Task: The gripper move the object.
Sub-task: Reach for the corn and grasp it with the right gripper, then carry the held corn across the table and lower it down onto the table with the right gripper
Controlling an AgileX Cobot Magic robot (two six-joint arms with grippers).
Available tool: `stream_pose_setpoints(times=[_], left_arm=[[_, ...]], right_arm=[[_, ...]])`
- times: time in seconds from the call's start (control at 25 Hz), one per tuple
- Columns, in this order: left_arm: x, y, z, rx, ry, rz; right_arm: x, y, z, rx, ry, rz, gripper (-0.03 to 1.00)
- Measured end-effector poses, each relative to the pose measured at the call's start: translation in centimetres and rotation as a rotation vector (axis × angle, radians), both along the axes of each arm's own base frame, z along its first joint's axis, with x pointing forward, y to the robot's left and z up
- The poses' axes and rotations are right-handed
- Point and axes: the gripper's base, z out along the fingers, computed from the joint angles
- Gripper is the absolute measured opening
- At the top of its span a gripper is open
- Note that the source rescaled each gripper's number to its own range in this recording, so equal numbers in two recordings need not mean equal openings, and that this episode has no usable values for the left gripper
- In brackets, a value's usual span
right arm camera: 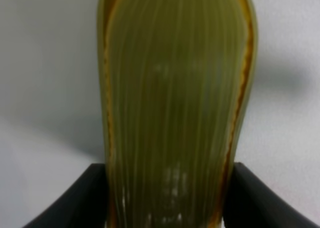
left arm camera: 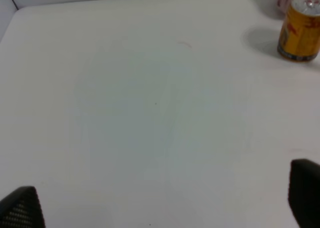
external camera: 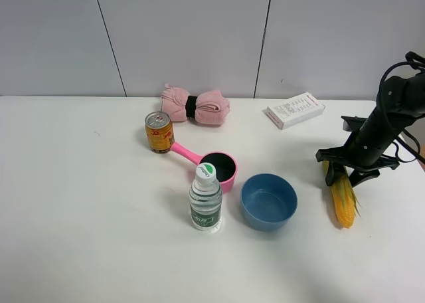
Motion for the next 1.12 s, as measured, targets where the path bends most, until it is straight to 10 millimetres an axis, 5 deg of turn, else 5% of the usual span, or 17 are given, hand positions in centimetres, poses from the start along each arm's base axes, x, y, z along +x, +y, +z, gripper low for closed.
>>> stream_pose_setpoints(times=[0.44, 0.8, 1.12], left_arm=[[0.0, 0.0, 0.0, 0.000, 0.000, 0.000], [0.0, 0.0, 0.0, 0.000, 0.000, 0.000], [0.0, 0.0, 0.0, 0.000, 0.000, 0.000]], right_arm=[[-0.2, 0.1, 1.4, 0.008, 0.020, 0.006, 0.00], [0.3, 0.9, 8.6, 0.061, -0.097, -0.001, 0.00], [1.5, 6.2, 15.3, 0.100, -0.249, 0.169, 0.00]])
